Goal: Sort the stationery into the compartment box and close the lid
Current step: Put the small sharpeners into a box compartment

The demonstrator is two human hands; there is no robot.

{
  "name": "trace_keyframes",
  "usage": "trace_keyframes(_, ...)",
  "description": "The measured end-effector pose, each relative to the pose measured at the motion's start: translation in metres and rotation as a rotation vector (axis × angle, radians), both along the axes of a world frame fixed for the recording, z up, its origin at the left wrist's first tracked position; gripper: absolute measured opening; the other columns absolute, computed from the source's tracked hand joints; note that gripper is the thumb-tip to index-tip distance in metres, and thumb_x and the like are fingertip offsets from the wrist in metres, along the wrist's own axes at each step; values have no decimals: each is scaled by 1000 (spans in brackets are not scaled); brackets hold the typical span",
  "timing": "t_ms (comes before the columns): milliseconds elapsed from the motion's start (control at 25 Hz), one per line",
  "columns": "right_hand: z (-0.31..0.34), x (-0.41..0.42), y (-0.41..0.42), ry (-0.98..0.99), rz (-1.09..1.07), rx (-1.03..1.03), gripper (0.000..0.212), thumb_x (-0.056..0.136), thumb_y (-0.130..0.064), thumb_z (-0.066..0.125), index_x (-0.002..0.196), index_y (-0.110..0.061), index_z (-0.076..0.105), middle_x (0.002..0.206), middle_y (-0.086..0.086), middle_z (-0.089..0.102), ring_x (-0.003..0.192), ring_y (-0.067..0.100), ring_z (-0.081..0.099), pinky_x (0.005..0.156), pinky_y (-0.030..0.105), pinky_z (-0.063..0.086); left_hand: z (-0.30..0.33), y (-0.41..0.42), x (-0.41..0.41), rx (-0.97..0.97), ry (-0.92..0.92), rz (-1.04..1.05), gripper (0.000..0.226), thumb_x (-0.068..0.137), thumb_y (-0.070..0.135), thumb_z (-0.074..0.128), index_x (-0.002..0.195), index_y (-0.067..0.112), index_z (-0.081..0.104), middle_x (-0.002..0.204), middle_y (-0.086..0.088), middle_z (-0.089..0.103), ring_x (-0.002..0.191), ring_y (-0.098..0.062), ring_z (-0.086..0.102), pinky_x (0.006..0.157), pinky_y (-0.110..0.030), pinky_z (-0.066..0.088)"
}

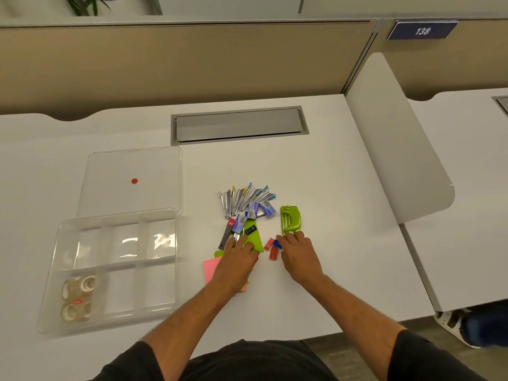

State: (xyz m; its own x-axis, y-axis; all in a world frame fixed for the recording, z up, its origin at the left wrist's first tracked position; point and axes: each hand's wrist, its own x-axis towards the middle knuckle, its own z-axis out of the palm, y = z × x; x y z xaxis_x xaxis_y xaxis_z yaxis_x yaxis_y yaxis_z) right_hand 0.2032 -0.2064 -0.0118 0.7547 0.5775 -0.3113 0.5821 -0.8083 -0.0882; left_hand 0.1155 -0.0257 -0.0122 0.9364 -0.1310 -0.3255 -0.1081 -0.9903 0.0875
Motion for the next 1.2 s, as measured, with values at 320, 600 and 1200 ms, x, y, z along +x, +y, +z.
trace_keyframes(320,-5,-1,-1,105,-53,52,35,100,-31,51,133,-20,52,131,1,54,119,19,49,91,31,46,17,17,-13,-265,-171,187,38,87,46,62,119,27,61,121,7,58,124,-16,43,111,-33,27)
trace_keyframes(600,-3,-8,4,130,-62,49,35,98,-30,54,132,-21,51,127,2,55,116,20,49,87,31,49,30,19,-27,-530,-182,382,33,81,45,69,109,29,60,108,10,59,104,-10,50,97,-30,42)
trace_keyframes(1200,45,-27,34,989,-762,1025,62,80,-6,75,132,-26,49,82,-1,69,63,15,55,49,29,42,50,8,-23,-1146,-127,823,40,84,10,75,112,35,60,109,18,67,102,3,61,85,-23,49)
